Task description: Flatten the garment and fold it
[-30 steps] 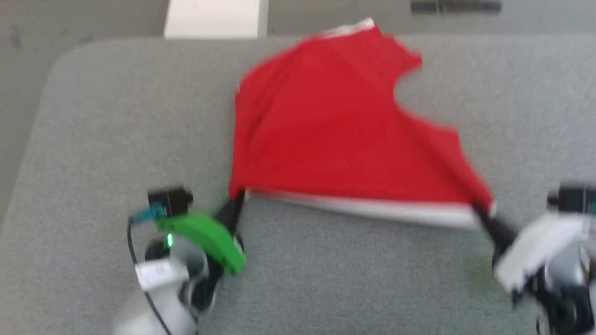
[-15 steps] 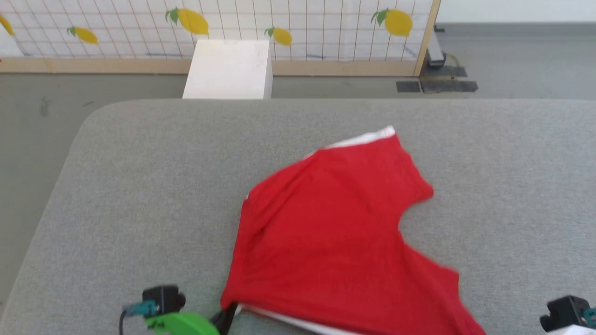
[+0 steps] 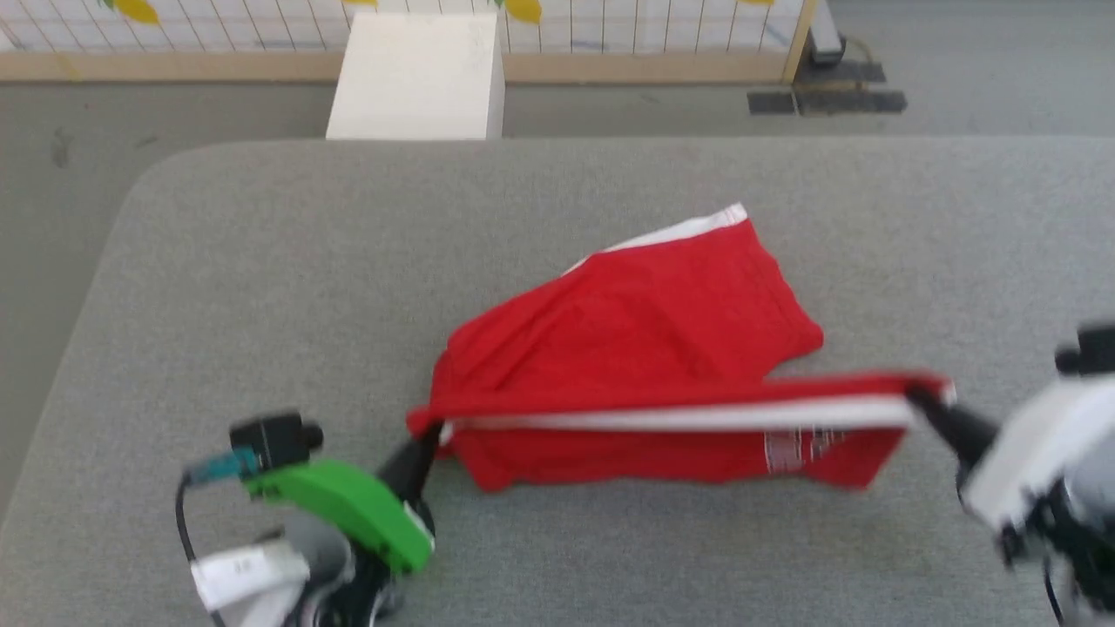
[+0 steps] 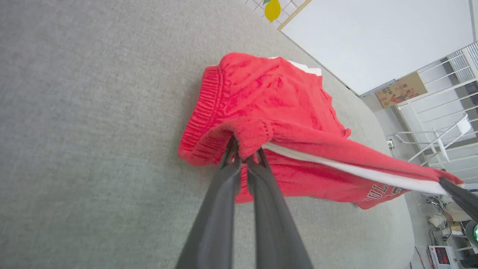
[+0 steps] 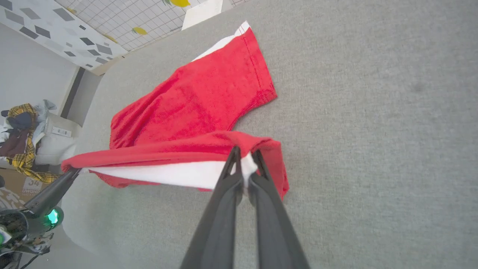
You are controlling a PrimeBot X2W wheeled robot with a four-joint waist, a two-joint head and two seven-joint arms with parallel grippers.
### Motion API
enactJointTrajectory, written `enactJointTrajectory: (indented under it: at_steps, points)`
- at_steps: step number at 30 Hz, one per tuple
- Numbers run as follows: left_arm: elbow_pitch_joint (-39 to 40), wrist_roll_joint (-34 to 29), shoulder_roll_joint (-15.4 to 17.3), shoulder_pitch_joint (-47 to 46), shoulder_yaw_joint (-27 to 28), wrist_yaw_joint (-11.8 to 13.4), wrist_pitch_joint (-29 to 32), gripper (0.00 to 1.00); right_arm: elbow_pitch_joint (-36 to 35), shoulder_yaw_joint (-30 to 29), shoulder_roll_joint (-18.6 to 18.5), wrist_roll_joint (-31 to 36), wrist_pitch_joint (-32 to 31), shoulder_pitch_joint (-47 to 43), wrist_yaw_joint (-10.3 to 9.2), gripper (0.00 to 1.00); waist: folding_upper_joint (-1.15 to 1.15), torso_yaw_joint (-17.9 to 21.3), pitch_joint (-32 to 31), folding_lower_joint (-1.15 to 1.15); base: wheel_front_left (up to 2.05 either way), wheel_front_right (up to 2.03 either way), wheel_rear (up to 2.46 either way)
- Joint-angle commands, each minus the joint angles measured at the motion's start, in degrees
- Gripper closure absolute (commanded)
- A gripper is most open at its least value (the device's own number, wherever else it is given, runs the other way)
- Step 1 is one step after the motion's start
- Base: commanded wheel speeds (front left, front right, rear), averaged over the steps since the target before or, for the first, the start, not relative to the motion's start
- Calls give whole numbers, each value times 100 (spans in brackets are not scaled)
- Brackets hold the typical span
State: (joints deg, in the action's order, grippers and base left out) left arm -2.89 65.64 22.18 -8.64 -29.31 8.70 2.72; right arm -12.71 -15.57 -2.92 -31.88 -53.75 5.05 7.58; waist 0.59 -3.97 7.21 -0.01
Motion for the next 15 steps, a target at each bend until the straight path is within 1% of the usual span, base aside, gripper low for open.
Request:
enactJointTrajectory:
  at_steps: [1, 8, 15]
  points:
    - [-106, -13, -17, -237, 74, -32, -44, 100, 226, 46, -2, 154, 140, 362, -9, 100, -59, -11, 349, 1, 0, 0, 0]
    - [-605, -64, -233, -1014, 210, -186, -188, 100, 1784, 358, 2, 854, 892, 2126, -9, 100, -59, -134, 942, 1, 0, 0, 0]
    - [-883, -145, -401, -1548, 185, -356, -256, 100, 3154, 590, 3, 1374, 1585, 3537, -9, 100, -59, -335, 1548, 1, 0, 0, 0]
